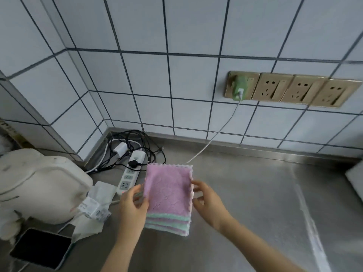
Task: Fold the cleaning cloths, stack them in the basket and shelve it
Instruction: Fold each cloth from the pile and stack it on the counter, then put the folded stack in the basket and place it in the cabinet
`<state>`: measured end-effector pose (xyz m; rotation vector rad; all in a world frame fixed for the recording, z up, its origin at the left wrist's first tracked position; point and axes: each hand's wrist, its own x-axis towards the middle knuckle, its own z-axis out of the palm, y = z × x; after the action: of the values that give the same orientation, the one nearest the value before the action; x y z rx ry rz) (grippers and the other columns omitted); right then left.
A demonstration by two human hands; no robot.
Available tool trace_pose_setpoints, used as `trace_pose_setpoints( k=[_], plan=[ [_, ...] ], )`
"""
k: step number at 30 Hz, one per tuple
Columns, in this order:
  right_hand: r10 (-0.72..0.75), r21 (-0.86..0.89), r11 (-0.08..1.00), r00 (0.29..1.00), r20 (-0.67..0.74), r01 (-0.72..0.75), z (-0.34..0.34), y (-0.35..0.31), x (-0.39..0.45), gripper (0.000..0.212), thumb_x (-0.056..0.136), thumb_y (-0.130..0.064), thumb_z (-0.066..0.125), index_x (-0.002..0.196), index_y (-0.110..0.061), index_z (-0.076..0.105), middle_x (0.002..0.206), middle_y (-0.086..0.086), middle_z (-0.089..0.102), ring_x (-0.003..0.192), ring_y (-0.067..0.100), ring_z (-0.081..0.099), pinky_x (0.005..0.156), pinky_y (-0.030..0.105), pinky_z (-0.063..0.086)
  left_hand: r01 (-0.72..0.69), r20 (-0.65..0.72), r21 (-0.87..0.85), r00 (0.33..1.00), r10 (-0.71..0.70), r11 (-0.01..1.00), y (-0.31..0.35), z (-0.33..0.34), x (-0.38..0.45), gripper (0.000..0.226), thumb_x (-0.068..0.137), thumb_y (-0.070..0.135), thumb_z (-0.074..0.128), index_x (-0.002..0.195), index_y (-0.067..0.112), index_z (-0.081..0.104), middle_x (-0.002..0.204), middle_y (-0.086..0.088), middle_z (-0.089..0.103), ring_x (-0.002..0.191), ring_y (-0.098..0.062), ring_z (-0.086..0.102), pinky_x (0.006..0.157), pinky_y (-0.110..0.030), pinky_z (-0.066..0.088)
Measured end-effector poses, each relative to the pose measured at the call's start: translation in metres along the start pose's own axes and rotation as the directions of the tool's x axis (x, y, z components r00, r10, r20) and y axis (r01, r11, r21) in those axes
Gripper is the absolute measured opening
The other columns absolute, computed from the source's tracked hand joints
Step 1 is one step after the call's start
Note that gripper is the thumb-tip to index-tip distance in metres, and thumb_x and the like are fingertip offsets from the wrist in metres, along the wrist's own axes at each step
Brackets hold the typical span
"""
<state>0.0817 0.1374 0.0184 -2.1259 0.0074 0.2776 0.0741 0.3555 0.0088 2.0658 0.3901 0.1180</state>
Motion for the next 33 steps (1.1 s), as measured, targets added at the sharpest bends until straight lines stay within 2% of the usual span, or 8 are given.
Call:
trace_pose_setpoints(
  k=[4,8,10,14,20,26,29,33],
  plan=[
    [0.121,0.055,0.991,0.992,-0.035,-0.119,-0.028,0.001,-0.03,0.04,0.091,-0.011,0.051,0.13,-0.018,0.048,0.118,-0.007,0.057,0.088,0.008,0.06,0.074,0.018,0.052,-0.127,-0.106,0.148,0.984,0.144,0.981,0.024,-0.001,-0.02,0.042,0.082,0.003,0.065,0.121,0.018,0.056,0.118,0.0,0.057,0.103,-0.021,0.058,0.086,-0.037,0.051],
    [0.158,0.103,0.984,0.978,-0.135,-0.144,-0.06,0.016,-0.067,0.036,0.093,-0.012,0.05,0.129,-0.018,0.05,0.111,-0.009,0.059,0.091,0.003,0.057,0.07,0.005,0.045,-0.213,-0.057,0.006,0.975,0.213,0.977,0.06,0.018,-0.037,0.034,0.081,-0.009,0.061,0.107,0.013,0.061,0.105,0.0,0.063,0.095,-0.024,0.06,0.074,-0.004,0.044],
    [0.188,0.12,0.979,0.958,-0.219,-0.165,-0.087,0.028,-0.086,0.034,0.094,-0.014,0.05,0.127,-0.019,0.052,0.109,-0.009,0.06,0.095,0.003,0.057,0.076,0.007,0.045,-0.237,0.0,-0.062,0.971,0.237,0.97,0.086,0.046,-0.044,0.029,0.083,-0.005,0.06,0.102,0.017,0.062,0.102,-0.002,0.067,0.092,-0.016,0.062,0.074,-0.003,0.043],
    [0.226,0.091,0.974,0.904,-0.364,-0.207,-0.156,0.055,-0.127,0.03,0.094,-0.015,0.051,0.123,-0.022,0.054,0.106,-0.008,0.062,0.098,0.005,0.059,0.085,0.018,0.049,-0.295,0.173,-0.193,0.929,0.328,0.936,0.152,0.11,-0.076,0.023,0.085,-0.008,0.057,0.095,0.012,0.065,0.097,0.018,0.067,0.085,0.009,0.06,0.073,-0.001,0.042],
    [0.234,0.079,0.969,0.773,-0.59,-0.234,-0.278,0.102,-0.178,0.029,0.09,-0.009,0.053,0.115,-0.023,0.058,0.098,-0.008,0.065,0.092,0.007,0.063,0.075,0.013,0.048,-0.302,0.395,-0.312,0.822,0.412,0.901,0.228,0.217,-0.135,0.03,0.082,0.006,0.061,0.086,0.036,0.062,0.087,0.016,0.069,0.083,-0.003,0.065,0.072,-0.007,0.045],
    [0.211,-0.019,0.947,0.664,-0.717,-0.322,-0.401,0.15,-0.207,0.025,0.092,-0.013,0.053,0.115,-0.018,0.06,0.1,-0.002,0.07,0.099,0.012,0.063,0.089,0.03,0.051,-0.223,0.554,-0.342,0.736,0.388,0.913,0.294,0.332,-0.199,0.029,0.085,0.003,0.061,0.087,0.031,0.063,0.08,0.011,0.071,0.082,-0.012,0.068,0.08,-0.044,0.055],
    [0.24,-0.08,0.904,0.651,-0.72,-0.42,-0.464,0.183,-0.21,0.027,0.092,-0.013,0.051,0.118,-0.014,0.059,0.103,0.003,0.069,0.1,0.018,0.063,0.084,0.026,0.045,-0.164,0.614,-0.324,0.712,0.339,0.932,0.32,0.381,-0.219,0.029,0.084,-0.003,0.059,0.087,0.026,0.063,0.077,0.003,0.07,0.075,-0.015,0.068,0.079,-0.047,0.055],
    [0.314,-0.047,0.852,0.58,-0.752,-0.522,-0.524,0.226,-0.211,0.027,0.096,-0.017,0.046,0.121,-0.013,0.056,0.104,0.007,0.067,0.091,0.021,0.06,0.075,0.022,0.036,-0.149,0.647,-0.264,0.705,0.29,0.953,0.341,0.428,-0.232,0.027,0.084,0.008,0.065,0.089,0.033,0.057,0.084,0.002,0.067,0.074,-0.018,0.066,0.077,-0.043,0.055]
  ],
)
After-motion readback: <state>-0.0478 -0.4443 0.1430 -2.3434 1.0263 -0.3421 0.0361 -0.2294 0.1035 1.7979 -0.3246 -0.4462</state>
